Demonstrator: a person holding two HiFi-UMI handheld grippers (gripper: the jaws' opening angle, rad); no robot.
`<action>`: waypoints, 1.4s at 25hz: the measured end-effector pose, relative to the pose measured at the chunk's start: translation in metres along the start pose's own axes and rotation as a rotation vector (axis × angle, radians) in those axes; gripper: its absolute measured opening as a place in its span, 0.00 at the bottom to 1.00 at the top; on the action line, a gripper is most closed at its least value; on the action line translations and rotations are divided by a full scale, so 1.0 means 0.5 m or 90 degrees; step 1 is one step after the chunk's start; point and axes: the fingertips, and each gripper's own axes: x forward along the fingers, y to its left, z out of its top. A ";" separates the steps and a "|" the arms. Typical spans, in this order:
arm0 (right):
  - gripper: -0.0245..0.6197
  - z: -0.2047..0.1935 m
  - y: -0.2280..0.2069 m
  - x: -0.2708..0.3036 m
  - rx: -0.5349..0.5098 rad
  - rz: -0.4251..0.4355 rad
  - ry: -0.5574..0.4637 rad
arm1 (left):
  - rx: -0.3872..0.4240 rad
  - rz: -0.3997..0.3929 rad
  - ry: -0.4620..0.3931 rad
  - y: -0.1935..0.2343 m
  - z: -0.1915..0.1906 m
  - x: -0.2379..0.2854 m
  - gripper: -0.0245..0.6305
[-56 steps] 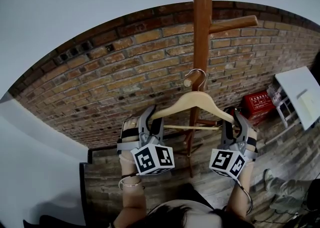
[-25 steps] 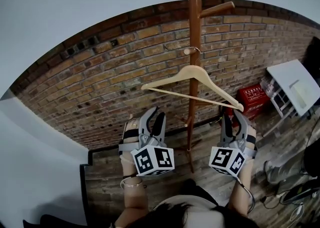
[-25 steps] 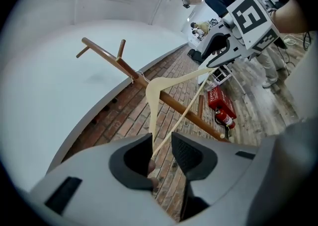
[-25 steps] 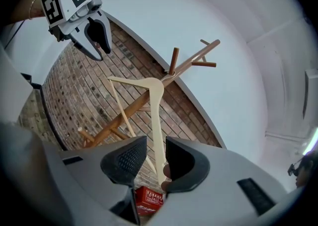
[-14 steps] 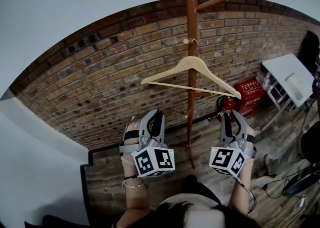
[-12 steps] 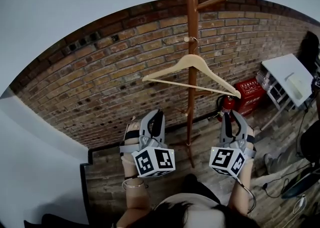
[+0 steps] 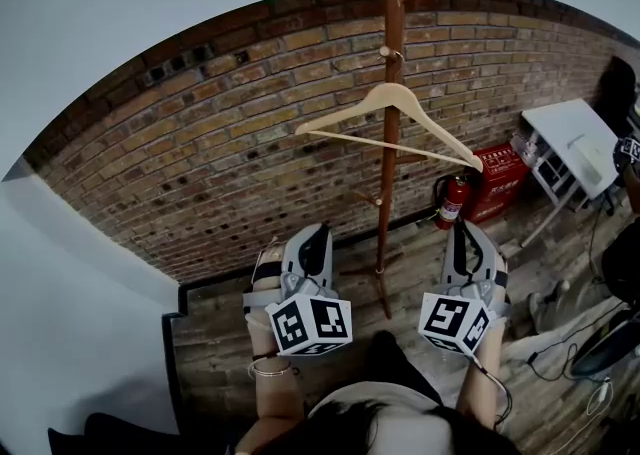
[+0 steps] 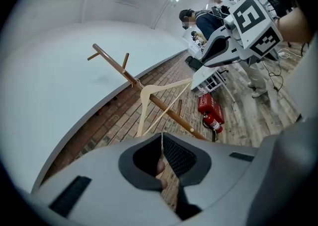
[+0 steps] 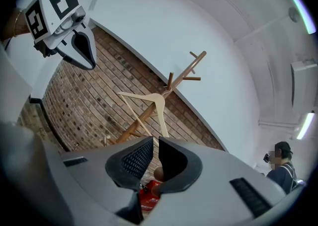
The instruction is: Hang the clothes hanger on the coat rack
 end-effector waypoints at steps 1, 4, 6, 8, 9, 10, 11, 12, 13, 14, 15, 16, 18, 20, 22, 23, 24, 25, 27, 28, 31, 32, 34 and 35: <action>0.13 0.002 0.003 -0.011 0.002 0.000 0.000 | -0.002 0.000 0.000 -0.002 -0.003 -0.011 0.07; 0.12 0.004 0.013 -0.044 0.010 -0.001 0.000 | -0.010 0.000 -0.003 -0.009 -0.010 -0.046 0.06; 0.12 0.006 0.022 -0.065 0.016 -0.001 0.001 | -0.015 -0.001 -0.005 -0.016 -0.017 -0.067 0.05; 0.12 0.006 0.030 -0.086 0.018 0.000 0.002 | -0.021 -0.004 -0.007 -0.024 -0.023 -0.087 0.05; 0.11 0.006 0.034 -0.095 0.018 0.000 0.002 | -0.025 -0.004 -0.007 -0.027 -0.025 -0.096 0.05; 0.11 0.007 0.037 -0.104 0.016 0.001 0.002 | -0.027 -0.004 -0.005 -0.031 -0.028 -0.104 0.05; 0.11 0.008 0.041 -0.112 0.013 0.001 0.003 | -0.028 -0.004 -0.001 -0.035 -0.032 -0.112 0.05; 0.11 0.010 0.045 -0.121 0.009 0.002 0.003 | -0.028 -0.005 0.003 -0.041 -0.037 -0.120 0.05; 0.11 0.013 0.049 -0.130 0.005 0.005 0.004 | -0.031 -0.008 0.006 -0.048 -0.041 -0.127 0.05; 0.11 0.014 0.053 -0.138 0.000 0.007 0.004 | -0.038 -0.012 0.006 -0.054 -0.044 -0.134 0.05; 0.11 0.015 0.057 -0.145 -0.006 0.008 0.004 | -0.047 -0.017 0.005 -0.061 -0.045 -0.141 0.05; 0.11 0.015 0.058 -0.152 -0.011 0.008 0.005 | -0.055 -0.022 0.004 -0.066 -0.046 -0.147 0.05; 0.11 0.015 0.058 -0.165 -0.018 0.006 0.008 | -0.065 -0.028 0.004 -0.076 -0.046 -0.157 0.05; 0.11 0.012 0.058 -0.177 -0.023 0.001 0.008 | -0.073 -0.030 0.004 -0.084 -0.048 -0.165 0.05; 0.10 0.009 0.059 -0.187 -0.026 -0.004 0.007 | -0.083 -0.031 0.004 -0.089 -0.051 -0.174 0.05; 0.10 0.008 0.060 -0.192 -0.027 -0.004 0.007 | -0.089 -0.031 0.004 -0.090 -0.052 -0.178 0.05; 0.10 0.007 0.061 -0.197 -0.027 -0.003 0.007 | -0.094 -0.031 0.004 -0.091 -0.052 -0.183 0.05; 0.10 0.006 0.063 -0.202 -0.027 -0.002 0.007 | -0.099 -0.031 0.004 -0.092 -0.052 -0.188 0.05; 0.10 0.006 0.066 -0.210 -0.028 0.000 0.007 | -0.105 -0.031 0.003 -0.094 -0.053 -0.196 0.05; 0.10 0.006 0.069 -0.213 -0.029 0.001 0.006 | -0.107 -0.030 0.002 -0.095 -0.055 -0.199 0.05; 0.10 0.001 0.068 -0.225 -0.030 -0.002 0.010 | -0.110 -0.029 0.002 -0.099 -0.055 -0.208 0.05; 0.10 -0.001 0.066 -0.228 -0.029 -0.004 0.011 | -0.111 -0.028 0.002 -0.099 -0.055 -0.210 0.05; 0.10 -0.002 0.062 -0.233 -0.024 -0.006 0.008 | -0.113 -0.027 0.002 -0.099 -0.054 -0.214 0.05; 0.10 -0.002 0.061 -0.236 -0.022 -0.007 0.007 | -0.114 -0.027 0.002 -0.099 -0.053 -0.215 0.05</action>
